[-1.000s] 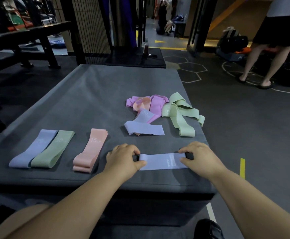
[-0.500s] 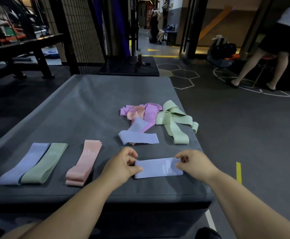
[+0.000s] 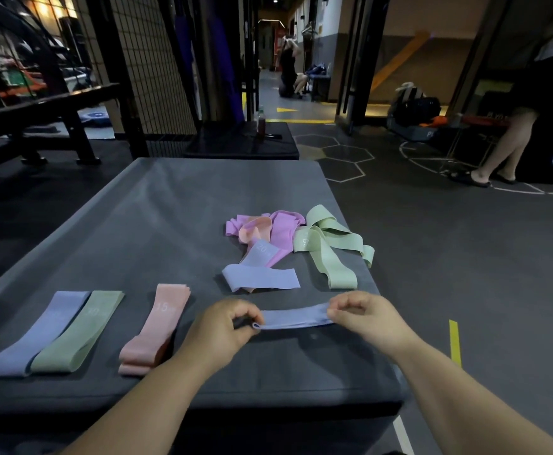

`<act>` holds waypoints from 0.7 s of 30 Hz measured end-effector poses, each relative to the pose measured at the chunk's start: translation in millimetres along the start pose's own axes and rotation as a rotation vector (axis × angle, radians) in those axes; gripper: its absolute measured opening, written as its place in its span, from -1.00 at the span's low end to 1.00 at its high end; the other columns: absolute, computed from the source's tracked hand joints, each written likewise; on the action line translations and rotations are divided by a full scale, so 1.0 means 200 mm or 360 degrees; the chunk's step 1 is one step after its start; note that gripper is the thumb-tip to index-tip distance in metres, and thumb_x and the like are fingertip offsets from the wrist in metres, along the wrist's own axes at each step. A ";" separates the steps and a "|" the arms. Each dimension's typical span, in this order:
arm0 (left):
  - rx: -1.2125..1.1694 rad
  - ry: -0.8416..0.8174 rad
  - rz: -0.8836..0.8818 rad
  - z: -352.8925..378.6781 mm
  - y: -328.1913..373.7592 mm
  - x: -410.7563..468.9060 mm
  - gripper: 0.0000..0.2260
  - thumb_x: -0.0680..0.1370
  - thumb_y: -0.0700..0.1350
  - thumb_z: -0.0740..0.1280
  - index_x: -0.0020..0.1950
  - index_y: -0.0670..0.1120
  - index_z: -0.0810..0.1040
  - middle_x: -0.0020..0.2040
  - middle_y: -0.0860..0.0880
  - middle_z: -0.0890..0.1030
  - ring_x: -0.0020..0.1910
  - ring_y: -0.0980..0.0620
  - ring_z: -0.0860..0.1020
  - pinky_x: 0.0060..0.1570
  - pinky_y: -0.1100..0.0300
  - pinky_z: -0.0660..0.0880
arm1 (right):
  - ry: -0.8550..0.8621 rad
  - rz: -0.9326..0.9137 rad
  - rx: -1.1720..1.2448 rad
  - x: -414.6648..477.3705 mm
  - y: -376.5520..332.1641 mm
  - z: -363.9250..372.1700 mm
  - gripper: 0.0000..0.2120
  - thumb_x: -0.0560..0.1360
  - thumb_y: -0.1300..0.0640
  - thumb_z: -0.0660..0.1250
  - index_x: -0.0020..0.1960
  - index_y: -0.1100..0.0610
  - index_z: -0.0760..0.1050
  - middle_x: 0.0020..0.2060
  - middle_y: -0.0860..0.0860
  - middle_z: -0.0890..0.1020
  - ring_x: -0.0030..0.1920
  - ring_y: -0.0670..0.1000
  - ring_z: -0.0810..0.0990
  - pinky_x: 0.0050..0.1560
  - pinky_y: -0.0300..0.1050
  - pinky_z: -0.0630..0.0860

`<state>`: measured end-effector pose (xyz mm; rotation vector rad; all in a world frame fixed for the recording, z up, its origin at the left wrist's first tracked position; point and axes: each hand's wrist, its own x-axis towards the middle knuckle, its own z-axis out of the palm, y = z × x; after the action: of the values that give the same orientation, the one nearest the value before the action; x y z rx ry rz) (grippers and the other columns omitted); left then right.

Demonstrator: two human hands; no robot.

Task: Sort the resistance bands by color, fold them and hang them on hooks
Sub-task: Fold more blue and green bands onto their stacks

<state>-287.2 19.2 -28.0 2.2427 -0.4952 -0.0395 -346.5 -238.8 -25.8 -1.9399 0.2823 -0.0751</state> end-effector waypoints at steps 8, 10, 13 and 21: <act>0.0182 -0.0347 0.0164 0.01 -0.06 -0.03 -0.61 0.41 -0.21 0.40 -0.28 0.34 0.53 -0.07 0.29 0.61 0.09 0.31 0.54 0.01 0.51 0.40 | -0.0105 -0.0274 -0.0838 -0.01 0.06 0.00 -0.73 0.39 0.10 0.52 -0.21 -0.24 0.51 -0.07 -0.15 0.58 -0.19 -0.17 0.53 -0.01 -0.30 0.49; 0.0160 -0.0416 0.0200 -0.01 -0.06 -0.04 -0.68 0.40 -0.18 0.37 -0.18 0.30 0.53 -0.02 0.26 0.61 0.10 0.29 0.53 0.09 0.41 0.44 | -0.0119 -0.0294 -0.0925 -0.02 0.06 -0.01 -0.81 0.40 0.03 0.51 -0.13 -0.22 0.55 -0.07 -0.24 0.57 -0.03 -0.19 0.52 0.08 -0.28 0.47; 0.0061 -0.0428 0.0217 0.00 -0.05 -0.04 -0.79 0.46 -0.11 0.43 -0.12 0.23 0.55 -0.04 0.21 0.62 0.03 0.28 0.55 0.05 0.38 0.47 | -0.0121 -0.0305 -0.1015 -0.02 0.06 -0.02 -0.76 0.42 0.01 0.48 0.08 -0.13 0.60 -0.04 -0.33 0.54 0.10 -0.18 0.46 0.16 -0.32 0.38; 0.0131 -0.0295 0.0186 0.05 -0.07 -0.05 -0.74 0.46 -0.07 0.49 -0.08 0.27 0.50 -0.04 0.27 0.57 0.03 0.34 0.51 -0.01 0.50 0.37 | -0.0309 -0.0328 -0.1076 -0.02 0.04 -0.02 -0.75 0.40 0.00 0.51 -0.05 -0.24 0.49 0.33 -0.36 0.28 0.31 -0.25 0.31 0.26 -0.36 0.20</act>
<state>-293.2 22.7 -46.7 2.2975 -0.7387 -0.1704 -353.1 -244.4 -30.5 -2.6222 -0.0363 0.0859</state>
